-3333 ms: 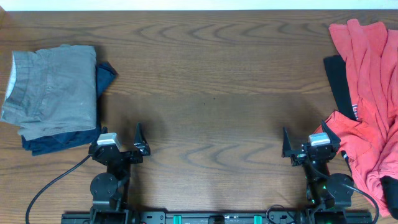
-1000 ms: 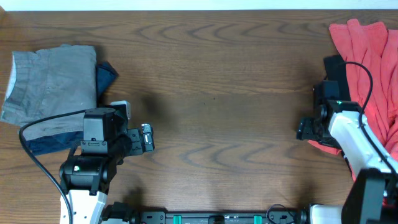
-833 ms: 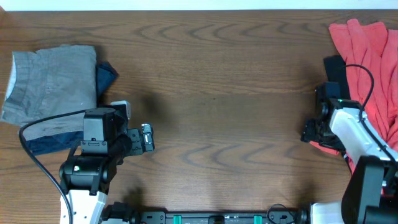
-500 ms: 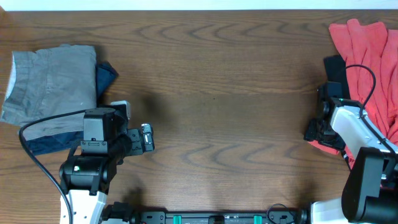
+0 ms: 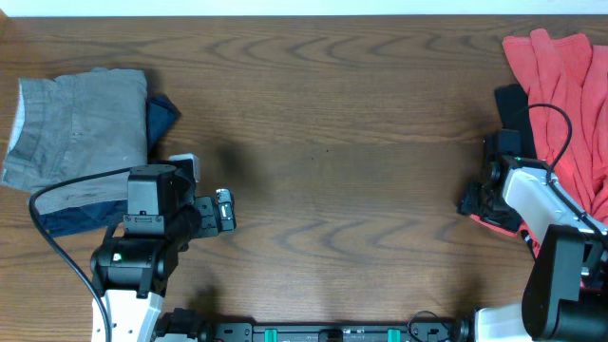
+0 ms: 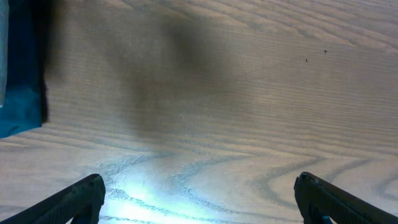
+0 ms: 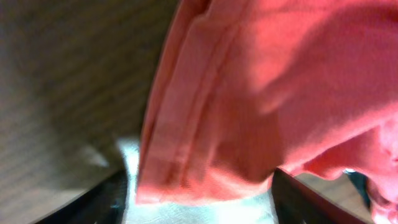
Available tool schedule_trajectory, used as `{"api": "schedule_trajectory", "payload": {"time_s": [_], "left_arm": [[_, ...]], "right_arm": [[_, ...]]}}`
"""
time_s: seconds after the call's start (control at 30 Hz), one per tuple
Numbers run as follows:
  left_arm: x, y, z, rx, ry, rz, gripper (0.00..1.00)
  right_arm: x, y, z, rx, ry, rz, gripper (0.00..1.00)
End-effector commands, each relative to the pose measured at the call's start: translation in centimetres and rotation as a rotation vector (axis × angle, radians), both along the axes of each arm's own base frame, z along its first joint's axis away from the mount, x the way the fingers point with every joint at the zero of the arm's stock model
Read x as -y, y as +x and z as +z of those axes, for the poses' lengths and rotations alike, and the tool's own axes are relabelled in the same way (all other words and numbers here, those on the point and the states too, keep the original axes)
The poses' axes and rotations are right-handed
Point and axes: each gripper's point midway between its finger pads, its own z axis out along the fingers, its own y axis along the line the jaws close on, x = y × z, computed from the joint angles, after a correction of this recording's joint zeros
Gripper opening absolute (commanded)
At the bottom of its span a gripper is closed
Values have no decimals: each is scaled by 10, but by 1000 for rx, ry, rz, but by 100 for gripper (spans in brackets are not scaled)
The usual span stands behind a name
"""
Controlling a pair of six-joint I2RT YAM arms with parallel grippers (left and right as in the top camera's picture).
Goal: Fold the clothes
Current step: 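Move the right gripper to the coral shirt pile and grasp it, then lift the coral shirt with the right gripper and drag it toward center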
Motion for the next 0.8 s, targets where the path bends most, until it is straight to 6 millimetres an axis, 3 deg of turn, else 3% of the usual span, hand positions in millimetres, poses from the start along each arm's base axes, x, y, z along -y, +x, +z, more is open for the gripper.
{"api": "schedule_trajectory", "payload": {"time_s": [0.0,0.1,0.17,0.27,0.33,0.5,0.57,0.63,0.7,0.77], "left_arm": [[1,2,8,15,-14,6,98],[1,2,8,15,-14,6,98],[1,2,8,15,-14,6,98],[1,2,8,15,-14,6,98],[1,2,8,15,-14,6,98],[1,2,8,15,-15,6,98],[1,2,8,15,-15,6,98],[1,2,8,15,-14,6,98],[1,2,8,15,-14,6,98],[1,2,8,15,-15,6,98]], "right_arm": [[1,-15,-12,-43,-2,-19,40],[0,-9,-12,-20,4,-25,1],[-2,-4,-8,-2,21,-40,1],[-1,15,16,37,26,-39,1],[4,36,48,86,6,-22,1],[3,96,162,310,8,75,1],[-16,117,215,429,74,164,1],[-43,124,255,507,158,270,1],[-70,125,280,546,226,369,1],[-102,121,293,562,303,473,1]]}}
